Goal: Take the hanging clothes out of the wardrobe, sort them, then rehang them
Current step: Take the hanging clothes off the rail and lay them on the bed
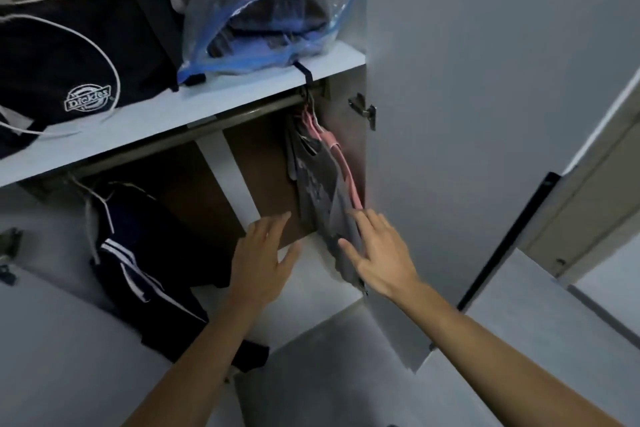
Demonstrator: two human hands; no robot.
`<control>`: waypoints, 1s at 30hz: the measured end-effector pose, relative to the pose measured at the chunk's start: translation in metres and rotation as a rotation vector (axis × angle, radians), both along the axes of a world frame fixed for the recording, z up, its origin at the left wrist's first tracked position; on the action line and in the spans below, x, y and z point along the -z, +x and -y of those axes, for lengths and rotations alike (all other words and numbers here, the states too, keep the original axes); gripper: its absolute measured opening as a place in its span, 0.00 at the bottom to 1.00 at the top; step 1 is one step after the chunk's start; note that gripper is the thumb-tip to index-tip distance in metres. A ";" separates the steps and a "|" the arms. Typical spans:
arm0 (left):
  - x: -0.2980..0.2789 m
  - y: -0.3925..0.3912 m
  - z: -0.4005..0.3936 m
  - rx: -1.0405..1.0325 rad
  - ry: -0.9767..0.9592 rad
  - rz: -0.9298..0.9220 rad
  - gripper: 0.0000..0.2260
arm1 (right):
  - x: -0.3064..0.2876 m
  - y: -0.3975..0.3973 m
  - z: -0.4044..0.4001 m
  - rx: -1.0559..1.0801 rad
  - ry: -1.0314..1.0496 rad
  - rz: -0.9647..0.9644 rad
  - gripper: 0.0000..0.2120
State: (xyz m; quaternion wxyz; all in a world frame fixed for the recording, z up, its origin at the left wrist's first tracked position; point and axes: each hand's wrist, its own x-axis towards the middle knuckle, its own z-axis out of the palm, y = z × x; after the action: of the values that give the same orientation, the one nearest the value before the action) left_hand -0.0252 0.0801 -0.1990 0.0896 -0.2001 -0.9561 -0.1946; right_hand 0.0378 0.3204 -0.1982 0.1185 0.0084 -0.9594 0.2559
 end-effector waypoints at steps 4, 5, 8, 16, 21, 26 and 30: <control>0.007 -0.035 -0.002 -0.020 0.004 -0.007 0.30 | 0.000 -0.052 -0.009 -0.029 -0.006 0.014 0.33; 0.010 -0.044 -0.002 -0.023 0.006 -0.009 0.30 | 0.001 -0.063 -0.010 -0.033 -0.011 0.018 0.32; 0.015 -0.076 -0.008 -0.034 0.015 0.007 0.29 | 0.006 -0.096 -0.012 -0.038 -0.018 0.013 0.27; 0.021 -0.212 -0.047 0.040 0.036 0.112 0.29 | 0.021 -0.188 -0.009 0.039 0.016 -0.005 0.23; 0.037 -0.317 -0.075 0.049 0.219 0.262 0.36 | 0.031 -0.243 0.003 0.120 0.045 -0.007 0.24; 0.050 -0.399 -0.095 0.031 0.216 0.285 0.41 | 0.055 -0.286 0.010 0.177 0.149 -0.014 0.29; 0.063 -0.436 -0.107 0.043 0.204 0.232 0.46 | 0.070 -0.307 0.005 0.277 0.255 0.001 0.36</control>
State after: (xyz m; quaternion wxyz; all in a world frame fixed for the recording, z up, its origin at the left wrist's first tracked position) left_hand -0.4612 0.1868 -0.2621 -0.0059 -0.1865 -0.9308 -0.3142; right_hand -0.2694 0.3155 -0.2686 0.1501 -0.1090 -0.9761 0.1136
